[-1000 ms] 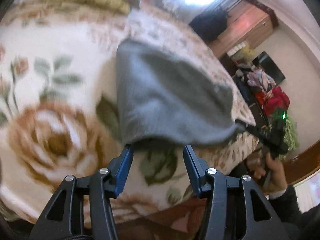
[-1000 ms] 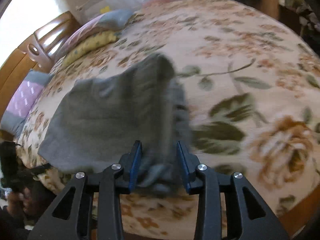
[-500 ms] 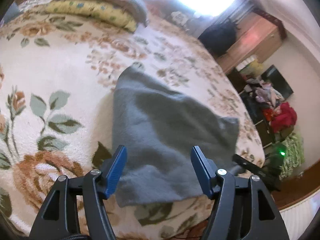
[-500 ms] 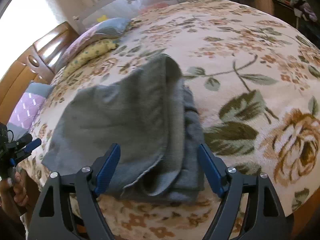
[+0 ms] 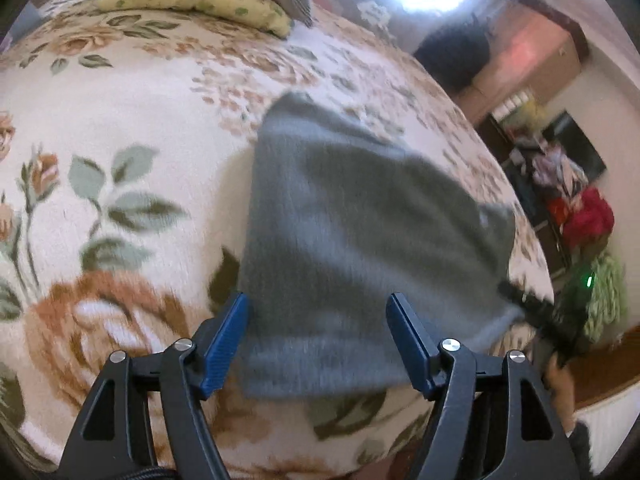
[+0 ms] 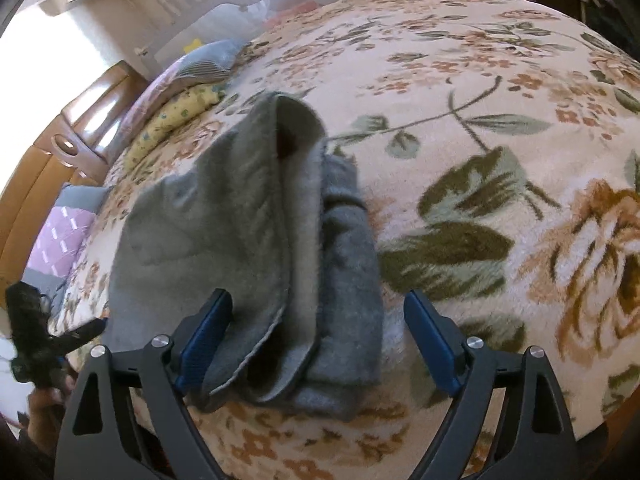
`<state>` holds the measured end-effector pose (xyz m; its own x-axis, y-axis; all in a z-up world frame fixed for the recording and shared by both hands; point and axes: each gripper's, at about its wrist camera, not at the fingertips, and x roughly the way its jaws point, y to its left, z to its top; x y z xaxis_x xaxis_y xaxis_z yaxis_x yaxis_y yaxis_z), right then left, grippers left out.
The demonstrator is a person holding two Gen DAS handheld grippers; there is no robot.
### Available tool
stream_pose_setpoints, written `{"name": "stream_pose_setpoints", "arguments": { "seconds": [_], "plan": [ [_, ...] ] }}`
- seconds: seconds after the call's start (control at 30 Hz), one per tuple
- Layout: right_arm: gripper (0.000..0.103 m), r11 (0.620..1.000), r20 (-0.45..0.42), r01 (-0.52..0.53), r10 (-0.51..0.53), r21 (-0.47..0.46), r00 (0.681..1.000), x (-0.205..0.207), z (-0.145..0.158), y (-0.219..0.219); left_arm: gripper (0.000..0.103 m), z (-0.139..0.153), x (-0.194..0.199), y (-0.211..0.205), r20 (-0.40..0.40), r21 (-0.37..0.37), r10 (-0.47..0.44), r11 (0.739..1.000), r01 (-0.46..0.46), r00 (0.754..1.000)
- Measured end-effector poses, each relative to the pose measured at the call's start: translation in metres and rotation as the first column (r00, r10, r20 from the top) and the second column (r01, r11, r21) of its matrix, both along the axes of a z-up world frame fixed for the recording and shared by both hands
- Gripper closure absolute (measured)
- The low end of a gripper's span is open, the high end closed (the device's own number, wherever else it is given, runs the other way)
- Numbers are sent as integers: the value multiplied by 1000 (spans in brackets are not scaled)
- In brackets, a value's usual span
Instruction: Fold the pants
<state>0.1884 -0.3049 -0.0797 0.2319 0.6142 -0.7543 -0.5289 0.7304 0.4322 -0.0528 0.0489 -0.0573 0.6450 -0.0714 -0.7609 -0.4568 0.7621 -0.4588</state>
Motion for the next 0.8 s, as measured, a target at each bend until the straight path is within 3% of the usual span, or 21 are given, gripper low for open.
{"name": "stream_pose_setpoints", "arguments": {
  "seconds": [0.17, 0.3, 0.4, 0.47, 0.57, 0.63, 0.7, 0.8],
  "plan": [
    [13, 999, -40, 22, -21, 33, 999, 8, -7, 2, 23, -16, 28, 8, -52, -25, 8, 1000, -9, 999],
    [13, 998, -33, -22, 24, 50, 999, 2, -6, 11, 18, -30, 40, 2, -97, -61, 1, 998, -7, 995],
    [18, 997, -17, -56, 57, 45, 998, -3, -7, 18, 16, -33, 43, -1, -64, -54, -9, 999, 6, 998],
    [32, 998, -26, -44, 46, 53, 999, 0, -11, 18, 16, -35, 43, 1, -41, -68, -9, 998, 6, 999],
    [50, 994, -72, 17, -10, 103, 997, 7, -14, 7, 32, -33, 39, 1, -17, -78, -4, 997, 3, 1000],
    [56, 992, -79, 23, -13, 121, 997, 7, -13, 3, 52, -31, 35, 1, -1, -75, 1, 997, -1, 1000],
    [62, 991, -74, 21, -11, 132, 997, 4, -9, 2, 64, -28, 30, 2, 26, -81, 19, 997, -17, 999],
    [70, 986, -44, 18, -11, 165, 999, -2, 3, 2, 72, -20, 24, 2, 59, -84, 32, 996, -27, 998]
  ]
}}
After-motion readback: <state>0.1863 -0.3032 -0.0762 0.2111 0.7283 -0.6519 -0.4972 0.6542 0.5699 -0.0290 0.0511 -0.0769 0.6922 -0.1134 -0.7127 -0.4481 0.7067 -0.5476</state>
